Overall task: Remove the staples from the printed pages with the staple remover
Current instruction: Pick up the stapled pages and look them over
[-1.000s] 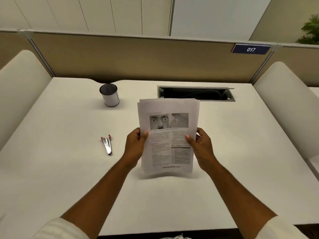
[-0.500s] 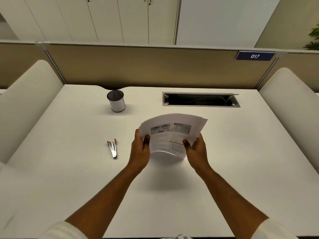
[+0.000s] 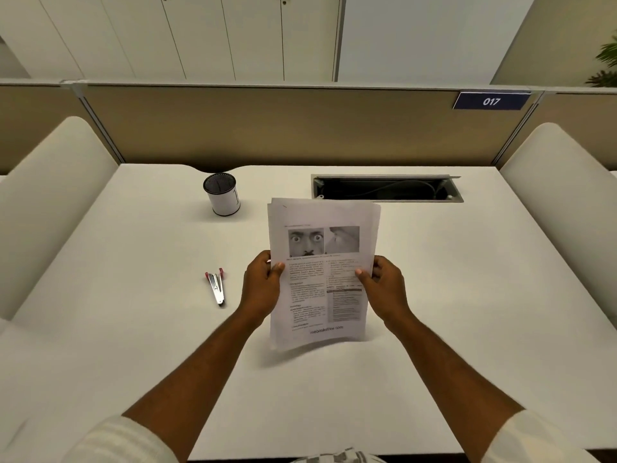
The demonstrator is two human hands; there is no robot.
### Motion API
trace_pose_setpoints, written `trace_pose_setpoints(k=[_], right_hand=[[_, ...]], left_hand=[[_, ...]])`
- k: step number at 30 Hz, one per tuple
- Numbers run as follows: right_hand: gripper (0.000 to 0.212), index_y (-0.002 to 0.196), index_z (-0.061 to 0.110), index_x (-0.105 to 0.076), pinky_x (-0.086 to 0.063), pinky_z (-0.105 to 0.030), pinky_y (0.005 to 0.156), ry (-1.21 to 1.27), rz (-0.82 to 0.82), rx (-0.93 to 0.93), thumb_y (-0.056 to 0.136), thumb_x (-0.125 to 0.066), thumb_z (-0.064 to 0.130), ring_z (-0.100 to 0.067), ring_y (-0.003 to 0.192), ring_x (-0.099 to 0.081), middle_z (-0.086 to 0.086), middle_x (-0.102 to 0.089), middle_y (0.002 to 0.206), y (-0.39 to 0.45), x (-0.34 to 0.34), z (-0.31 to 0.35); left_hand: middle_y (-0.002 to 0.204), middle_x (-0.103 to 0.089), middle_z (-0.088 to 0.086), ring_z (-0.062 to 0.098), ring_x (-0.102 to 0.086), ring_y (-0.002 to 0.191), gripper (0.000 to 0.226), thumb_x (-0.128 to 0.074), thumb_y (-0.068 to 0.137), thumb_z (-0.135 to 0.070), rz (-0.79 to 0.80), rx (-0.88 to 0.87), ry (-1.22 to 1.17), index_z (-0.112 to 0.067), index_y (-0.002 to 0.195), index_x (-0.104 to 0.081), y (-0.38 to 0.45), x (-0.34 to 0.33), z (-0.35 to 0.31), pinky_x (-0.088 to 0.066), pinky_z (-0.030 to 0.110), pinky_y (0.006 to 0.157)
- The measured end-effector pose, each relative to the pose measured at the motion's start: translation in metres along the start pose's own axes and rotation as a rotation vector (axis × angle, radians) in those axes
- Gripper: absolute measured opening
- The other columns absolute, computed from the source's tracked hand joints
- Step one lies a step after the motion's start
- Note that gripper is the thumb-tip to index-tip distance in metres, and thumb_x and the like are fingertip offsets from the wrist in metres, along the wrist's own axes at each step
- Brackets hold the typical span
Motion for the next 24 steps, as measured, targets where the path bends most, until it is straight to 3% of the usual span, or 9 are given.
trace_pose_setpoints(k=[3, 7, 13, 16, 19, 22, 24], right_hand=[[0.02, 0.115, 0.018, -0.064, -0.063, -0.037, 0.086, 0.079, 0.011, -0.053, 0.095, -0.069, 0.016, -0.014, 0.095, -0.074, 0.001, -0.075, 0.109, 0.005, 0.005, -0.001], [0.026, 0.118, 0.017, -0.067, -0.062, -0.038, 0.085, 0.124, 0.023, -0.093, 0.092, -0.073, 0.014, -0.02, 0.097, -0.073, -0.002, -0.075, 0.106, 0.004, 0.004, -0.007], [0.021, 0.108, 0.018, -0.071, -0.061, -0.035, 0.077, 0.172, -0.002, -0.136, 0.09, -0.076, 0.01, -0.022, 0.096, -0.072, -0.001, -0.074, 0.103, -0.004, 0.003, -0.019], [0.016, 0.103, 0.02, -0.069, -0.062, -0.038, 0.08, 0.177, 0.007, -0.158, 0.091, -0.074, 0.011, -0.023, 0.096, -0.072, 0.0, -0.074, 0.104, -0.01, 0.004, -0.027], [0.014, 0.104, 0.019, -0.068, -0.062, -0.047, 0.086, 0.159, 0.045, -0.195, 0.093, -0.072, 0.012, -0.026, 0.098, -0.072, -0.002, -0.073, 0.107, -0.019, 0.002, -0.041], [0.018, 0.109, 0.019, -0.067, -0.061, -0.049, 0.091, 0.164, 0.08, -0.237, 0.093, -0.071, 0.01, -0.029, 0.102, -0.071, -0.003, -0.073, 0.11, -0.025, -0.001, -0.051], [0.028, 0.119, 0.019, -0.065, -0.06, -0.043, 0.089, 0.159, 0.088, -0.25, 0.093, -0.072, 0.012, -0.025, 0.104, -0.071, -0.002, -0.072, 0.112, -0.028, -0.003, -0.052]], left_hand=[[0.11, -0.073, -0.001, 0.018, -0.073, 0.094, 0.016, -0.053, 0.103, -0.019, 0.005, 0.075, -0.087, -0.023, 0.117, -0.058, 0.005, 0.003, 0.001, -0.062, 0.036, 0.076], [0.113, -0.073, 0.003, 0.021, -0.074, 0.097, 0.023, -0.054, 0.102, -0.017, 0.009, 0.136, -0.172, -0.017, 0.125, -0.057, 0.008, 0.008, 0.006, -0.062, 0.042, 0.082], [0.112, -0.074, 0.005, 0.023, -0.074, 0.095, 0.013, -0.058, 0.1, -0.02, 0.015, 0.195, -0.22, -0.02, 0.113, -0.06, 0.003, 0.01, 0.019, -0.061, 0.046, 0.085], [0.107, -0.076, 0.005, 0.024, -0.074, 0.094, 0.011, -0.061, 0.098, -0.026, 0.045, 0.226, -0.274, -0.021, 0.108, -0.064, -0.001, 0.008, 0.022, -0.062, 0.045, 0.083], [0.108, -0.076, 0.006, 0.027, -0.074, 0.097, 0.022, -0.061, 0.098, -0.028, 0.073, 0.23, -0.286, -0.019, 0.118, -0.063, -0.004, 0.006, 0.023, -0.061, 0.048, 0.085], [0.112, -0.075, 0.008, 0.026, -0.074, 0.096, 0.027, -0.059, 0.1, -0.021, 0.077, 0.2, -0.246, -0.016, 0.127, -0.061, -0.007, 0.004, 0.022, -0.062, 0.041, 0.078], [0.11, -0.075, 0.007, 0.023, -0.075, 0.092, 0.026, -0.058, 0.1, -0.018, 0.056, 0.21, -0.205, -0.015, 0.126, -0.061, -0.01, 0.003, 0.025, -0.062, 0.035, 0.073]])
Point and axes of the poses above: each hand's wrist, its own y-axis towards the middle knuckle, its own x-axis out of the back of the hand, z = x × y, the point moved 7 cm from there along y, towards the middle knuckle
